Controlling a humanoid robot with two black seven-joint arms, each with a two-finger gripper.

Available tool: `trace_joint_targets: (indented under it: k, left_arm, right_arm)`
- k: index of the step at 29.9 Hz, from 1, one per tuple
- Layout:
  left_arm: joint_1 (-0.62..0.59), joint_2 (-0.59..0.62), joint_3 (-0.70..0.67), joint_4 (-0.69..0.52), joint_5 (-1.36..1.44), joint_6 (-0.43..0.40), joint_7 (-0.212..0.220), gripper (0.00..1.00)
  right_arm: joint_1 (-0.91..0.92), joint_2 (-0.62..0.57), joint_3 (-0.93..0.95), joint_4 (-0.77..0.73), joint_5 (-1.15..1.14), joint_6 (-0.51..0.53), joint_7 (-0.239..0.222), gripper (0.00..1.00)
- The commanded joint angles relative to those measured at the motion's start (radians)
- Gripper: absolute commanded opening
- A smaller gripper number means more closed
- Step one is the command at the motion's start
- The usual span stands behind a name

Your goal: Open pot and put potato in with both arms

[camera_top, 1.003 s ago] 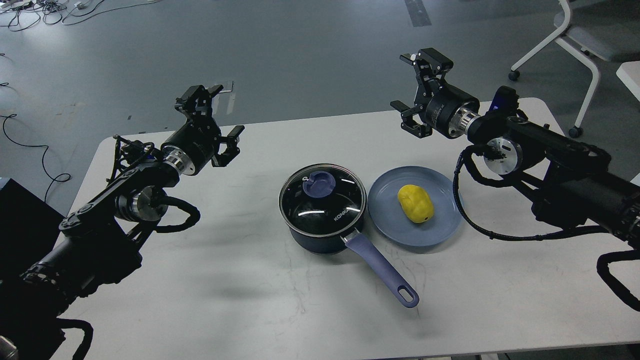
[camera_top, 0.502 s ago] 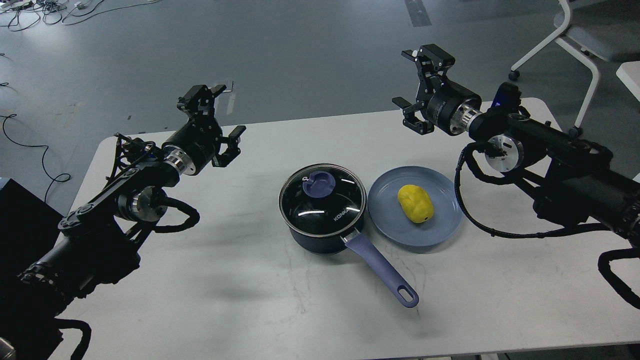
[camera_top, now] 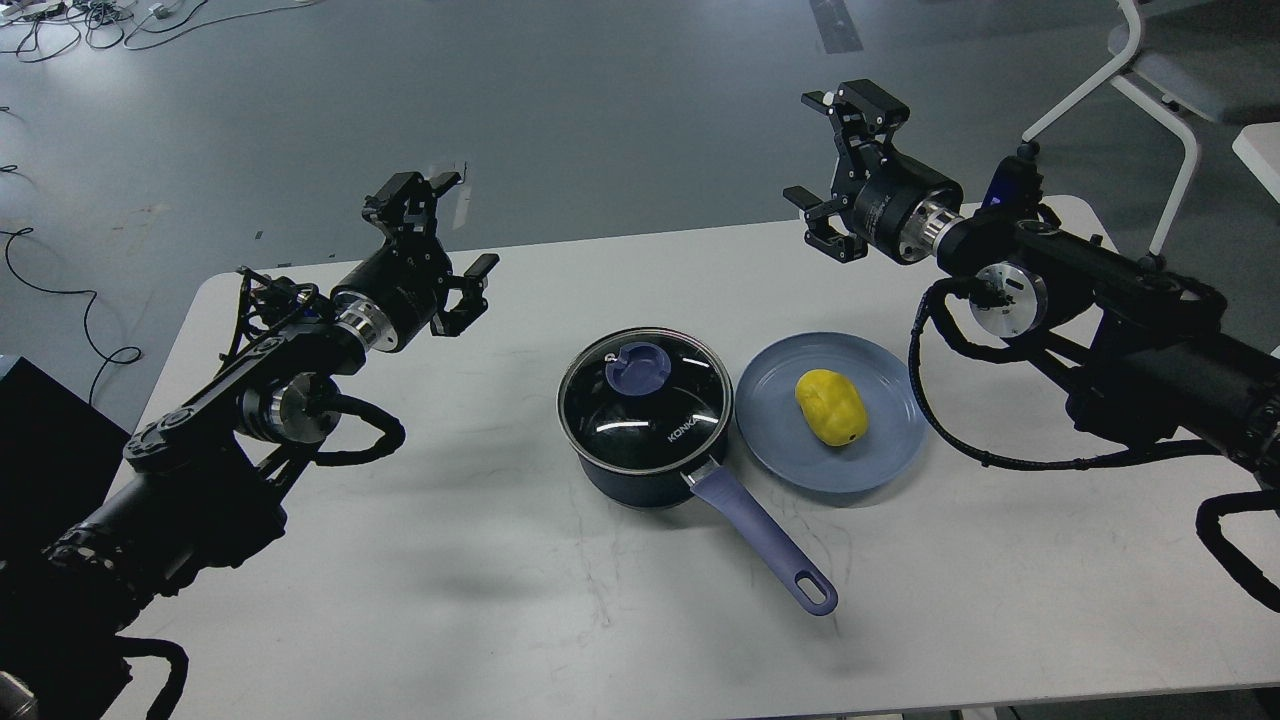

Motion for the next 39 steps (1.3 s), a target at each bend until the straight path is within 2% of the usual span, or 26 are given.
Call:
trace_joint_targets:
  k: [1, 7, 26, 28, 30, 32, 33, 34, 36, 39]
  left_arm:
    - [-0.001, 0.004, -0.004, 0.0, 0.0, 0.0, -0.001, 0.99]
    - [-0.002, 0.007, -0.007, -0.006, 0.001, -0.003, 0.014, 0.99]
    - [-0.022, 0.01, -0.004, -0.011, 0.02, 0.044, 0.002, 0.99]
    - [-0.053, 0.017, 0.01, -0.012, 0.078, 0.107, -0.012, 0.99]
    - [-0.09, 0.04, 0.016, -0.027, 0.378, 0.272, -0.084, 0.99]
    - [-0.088, 0.059, 0.018, -0.105, 0.556, 0.372, -0.113, 0.99]
    - [-0.087, 0.089, 0.018, -0.232, 0.669, 0.458, -0.112, 0.99]
    - [-0.081, 0.115, 0.021, -0.294, 0.687, 0.487, -0.112, 0.99]
    - [-0.052, 0.215, 0.089, -0.482, 0.711, 0.504, -0.119, 0.99]
    - [-0.059, 0.282, 0.172, -0.611, 0.818, 0.512, -0.121, 0.99]
  right_arm:
    - [-0.001, -0.001, 0.0, 0.0, 0.0, 0.0, 0.0, 1.0]
    - [-0.003, -0.003, 0.002, 0.0, 0.0, 0.0, 0.0, 1.0]
    - [-0.018, -0.038, 0.005, 0.023, 0.005, 0.007, 0.0, 1.0]
    - [-0.018, -0.04, 0.006, 0.023, 0.005, 0.007, 0.0, 1.0]
    - [-0.02, -0.052, 0.008, 0.022, 0.005, 0.003, 0.001, 1.0]
    - [-0.02, -0.06, 0.009, 0.022, 0.005, -0.002, 0.001, 1.0]
    - [-0.02, -0.064, 0.014, 0.022, 0.005, -0.002, 0.001, 1.0]
    - [-0.02, -0.067, 0.017, 0.022, 0.005, -0.002, 0.001, 1.0]
    - [-0.02, -0.076, 0.022, 0.022, 0.005, -0.003, 0.001, 1.0]
    - [-0.02, -0.09, 0.023, 0.022, 0.005, -0.005, 0.001, 1.0]
